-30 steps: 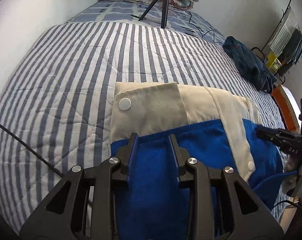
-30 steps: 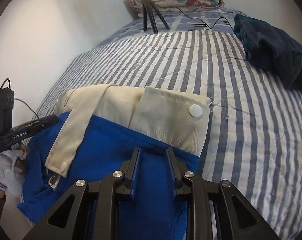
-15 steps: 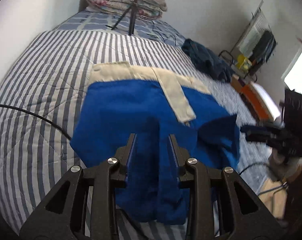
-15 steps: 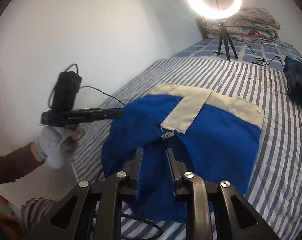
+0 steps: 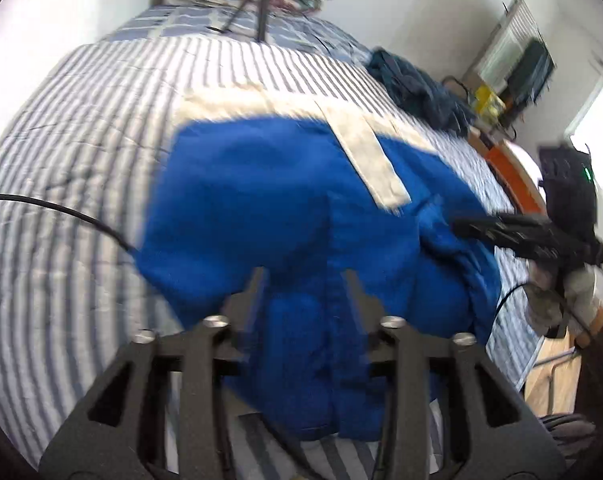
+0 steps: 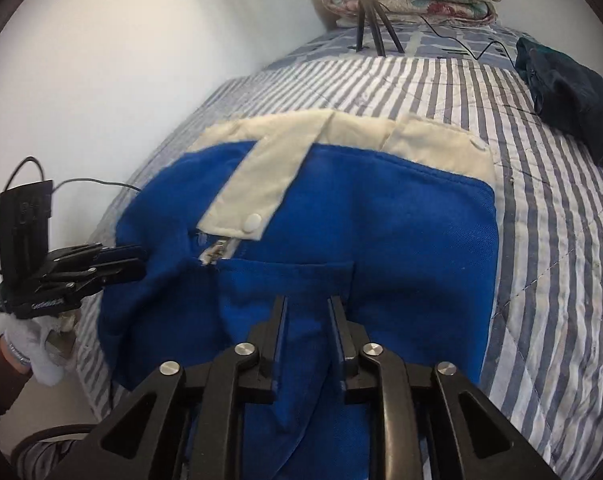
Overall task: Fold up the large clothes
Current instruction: 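Move both open grippers to the edges of the folded jacket bundle, then slide both grippers under the bundle edges and close them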
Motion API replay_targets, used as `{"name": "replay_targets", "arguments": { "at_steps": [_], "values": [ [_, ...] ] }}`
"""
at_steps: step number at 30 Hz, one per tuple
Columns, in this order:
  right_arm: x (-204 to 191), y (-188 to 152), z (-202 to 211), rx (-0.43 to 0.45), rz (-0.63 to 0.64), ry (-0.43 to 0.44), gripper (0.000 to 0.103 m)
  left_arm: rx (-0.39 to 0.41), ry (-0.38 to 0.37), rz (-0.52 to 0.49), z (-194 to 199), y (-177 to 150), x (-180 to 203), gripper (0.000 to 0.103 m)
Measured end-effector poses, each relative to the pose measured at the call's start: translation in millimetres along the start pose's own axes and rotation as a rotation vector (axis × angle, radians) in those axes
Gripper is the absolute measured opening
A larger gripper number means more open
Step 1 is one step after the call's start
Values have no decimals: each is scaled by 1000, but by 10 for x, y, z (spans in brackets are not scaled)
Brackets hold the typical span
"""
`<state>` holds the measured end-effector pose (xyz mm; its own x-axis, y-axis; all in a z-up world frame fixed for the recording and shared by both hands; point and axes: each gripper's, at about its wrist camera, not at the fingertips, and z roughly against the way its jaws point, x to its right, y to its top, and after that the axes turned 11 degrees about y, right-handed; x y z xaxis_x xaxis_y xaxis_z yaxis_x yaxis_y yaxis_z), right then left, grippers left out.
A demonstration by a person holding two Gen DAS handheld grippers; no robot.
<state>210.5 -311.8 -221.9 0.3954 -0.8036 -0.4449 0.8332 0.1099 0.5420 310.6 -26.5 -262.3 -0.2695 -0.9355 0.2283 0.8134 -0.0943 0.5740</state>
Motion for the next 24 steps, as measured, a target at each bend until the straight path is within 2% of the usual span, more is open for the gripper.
{"name": "replay_targets", "arguments": {
  "at_steps": [1,2,3,5,7,10,13,16,18,24],
  "values": [
    [-8,-11,108,25,2,5,32,15,-12,36,57,40,-106,60],
    [-4,-21,211,50,2,3,44,25,-30,81,111,85,-230,64],
    [18,-42,320,79,-1,-3,52,28,-62,141,155,140,-390,65],
    [102,-101,511,135,-15,-8,79,13,-117,249,178,219,-659,69],
    [252,-138,621,157,-46,-12,88,-27,-177,351,114,299,-923,71],
    [510,-153,706,180,-147,-10,88,-63,-212,431,-16,377,-1147,71],
    [770,-152,756,210,-259,47,90,-93,-283,496,-180,438,-1282,71],
    [936,-143,724,221,-319,112,94,-126,-362,546,-360,458,-1348,71],
    [1003,-123,618,197,-337,129,100,-152,-381,571,-502,461,-1383,71],
    [1192,-113,333,128,-372,184,100,-207,-433,594,-789,404,-1449,71]
  ]
}}
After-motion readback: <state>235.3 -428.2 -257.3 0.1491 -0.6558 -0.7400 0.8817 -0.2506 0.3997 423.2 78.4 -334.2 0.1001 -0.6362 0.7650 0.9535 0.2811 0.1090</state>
